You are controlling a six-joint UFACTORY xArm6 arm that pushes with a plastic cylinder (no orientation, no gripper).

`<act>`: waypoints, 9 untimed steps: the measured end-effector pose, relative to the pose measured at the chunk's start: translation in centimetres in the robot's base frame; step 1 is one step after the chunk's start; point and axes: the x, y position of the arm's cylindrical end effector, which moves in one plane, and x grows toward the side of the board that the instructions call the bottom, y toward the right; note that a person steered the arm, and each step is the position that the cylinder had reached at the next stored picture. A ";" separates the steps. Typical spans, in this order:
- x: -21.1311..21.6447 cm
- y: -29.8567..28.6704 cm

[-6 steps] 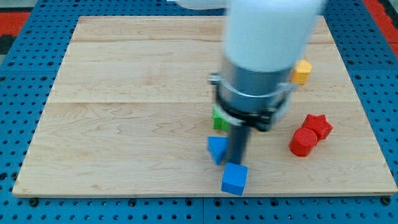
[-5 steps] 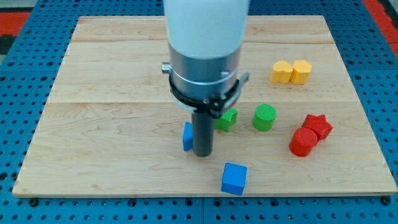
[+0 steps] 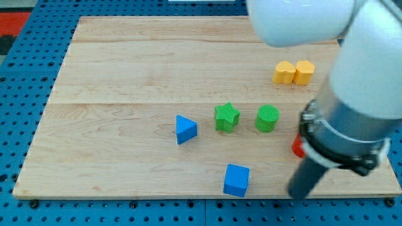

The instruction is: Slide the blue triangle to the top center

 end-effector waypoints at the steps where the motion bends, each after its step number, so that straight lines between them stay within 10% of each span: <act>1: -0.1 -7.2; 5: -12.5 -13.5; 9: -14.8 -19.5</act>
